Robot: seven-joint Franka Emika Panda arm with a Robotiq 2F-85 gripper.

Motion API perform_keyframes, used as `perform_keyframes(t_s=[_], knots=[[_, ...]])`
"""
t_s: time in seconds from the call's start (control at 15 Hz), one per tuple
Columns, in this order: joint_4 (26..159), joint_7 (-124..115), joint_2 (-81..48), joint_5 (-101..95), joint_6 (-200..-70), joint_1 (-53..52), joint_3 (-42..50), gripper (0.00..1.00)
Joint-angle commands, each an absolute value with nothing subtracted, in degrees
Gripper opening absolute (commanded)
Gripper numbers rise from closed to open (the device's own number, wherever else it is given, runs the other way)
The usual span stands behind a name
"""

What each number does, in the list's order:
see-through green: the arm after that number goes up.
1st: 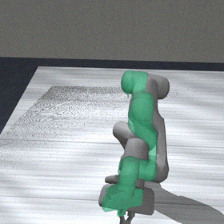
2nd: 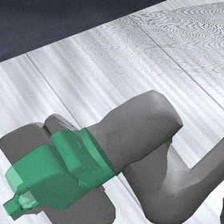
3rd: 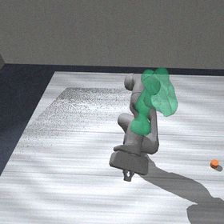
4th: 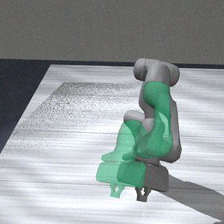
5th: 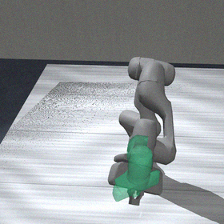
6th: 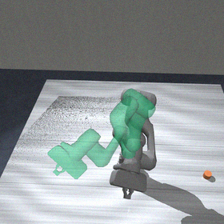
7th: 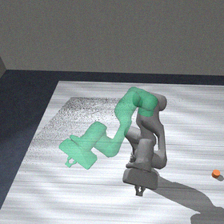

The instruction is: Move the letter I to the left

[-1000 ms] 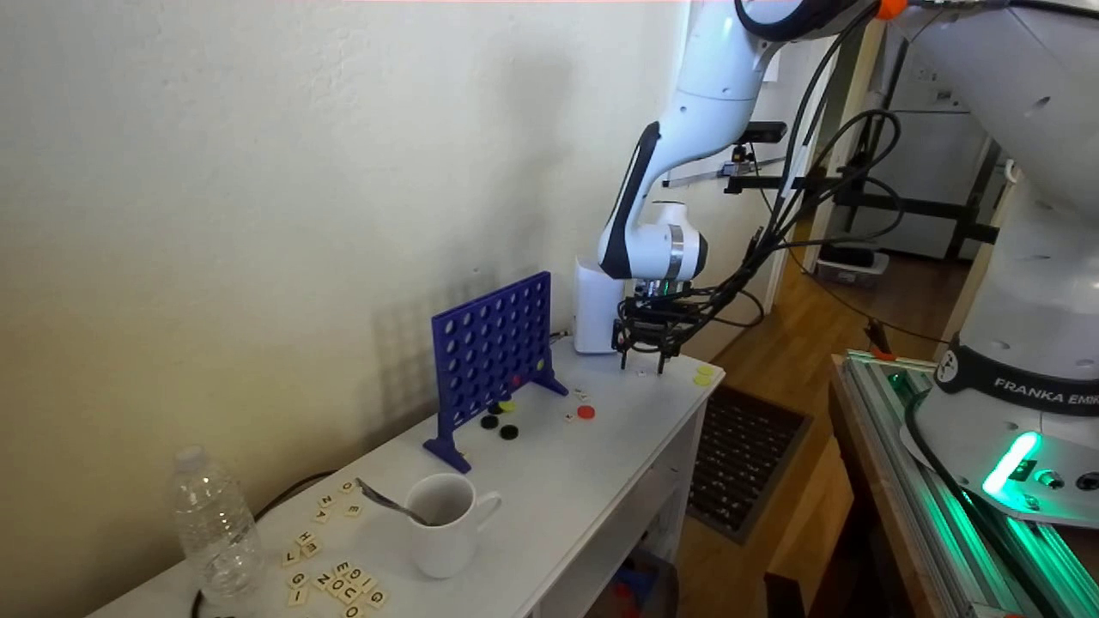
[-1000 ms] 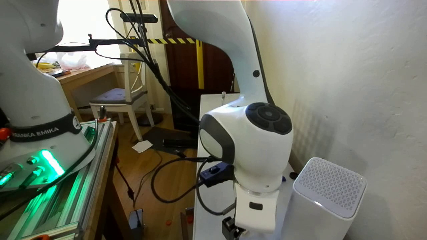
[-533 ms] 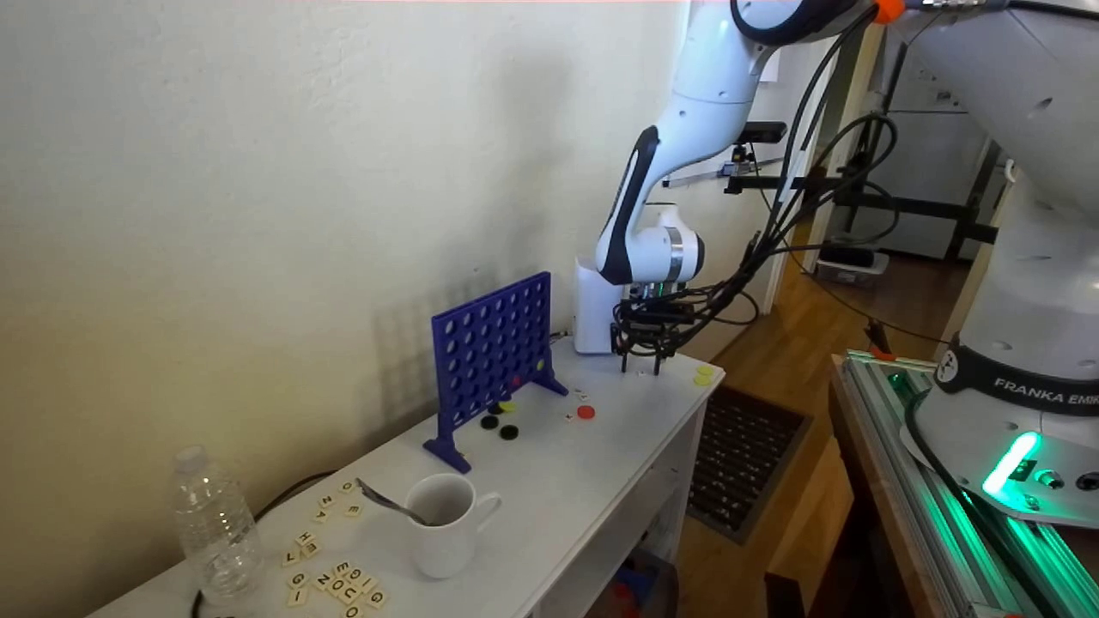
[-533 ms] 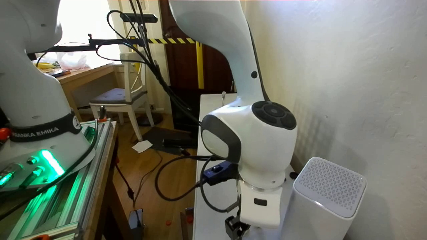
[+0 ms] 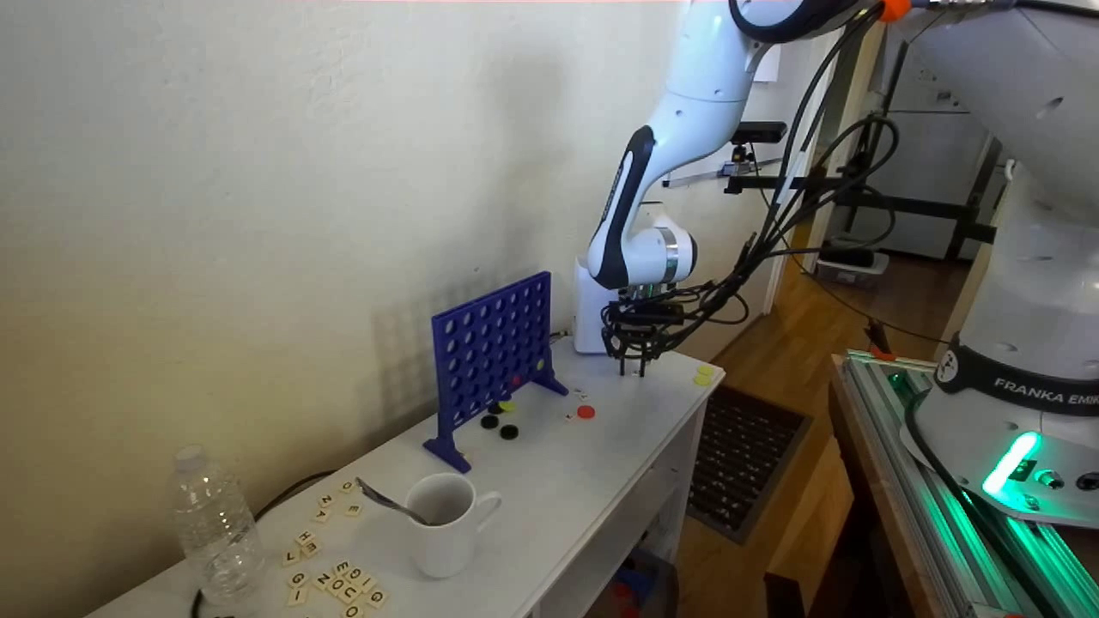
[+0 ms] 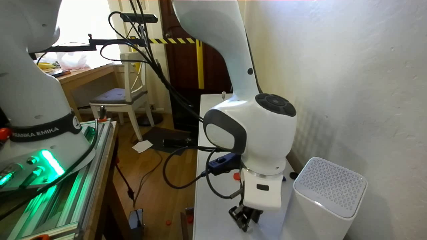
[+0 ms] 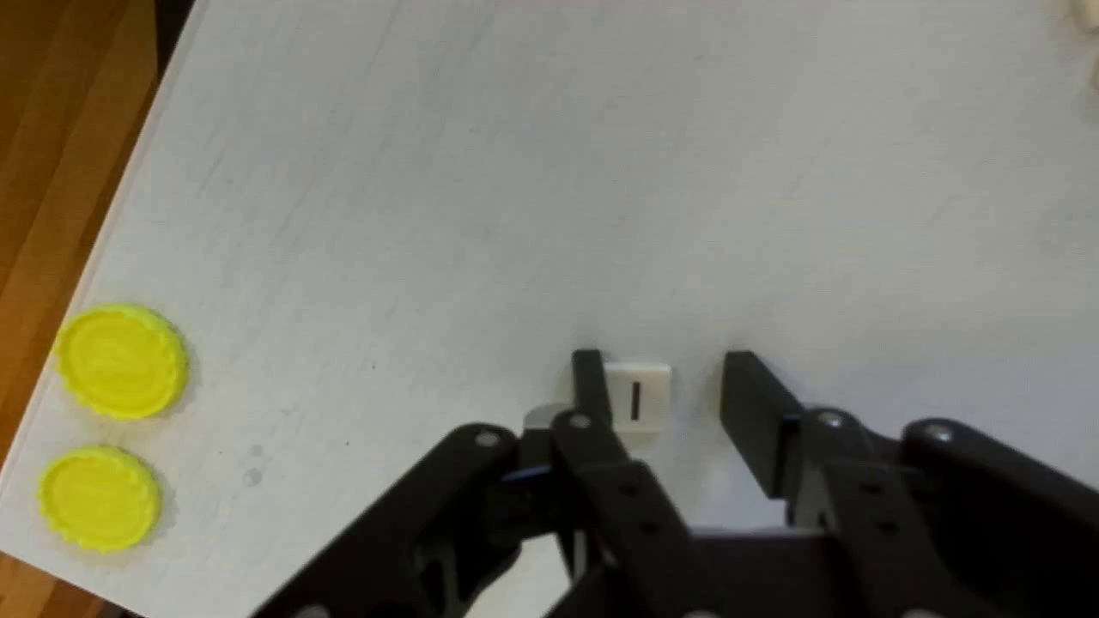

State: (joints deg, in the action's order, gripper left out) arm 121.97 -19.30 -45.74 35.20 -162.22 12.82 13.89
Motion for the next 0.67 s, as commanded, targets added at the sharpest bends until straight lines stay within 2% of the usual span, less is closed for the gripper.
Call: perform_keyframes(t_s=[0.0,0.07,0.13,0.2,0.33,0.6], knots=[[122.1,-21.6,-46.0,32.8,-161.9,13.0,14.1,0.10],[122.2,-21.3,-45.8,32.9,-162.1,13.3,13.9,0.04],[122.2,-21.1,-45.6,33.0,-162.1,13.4,13.7,0.01],[122.5,-21.1,-45.2,33.1,-162.0,13.4,13.5,0.05],[125.6,-19.5,-41.2,34.3,-164.7,13.2,11.8,0.05],[133.9,-11.0,-29.7,36.5,-169.7,16.3,0.8,0.05]])
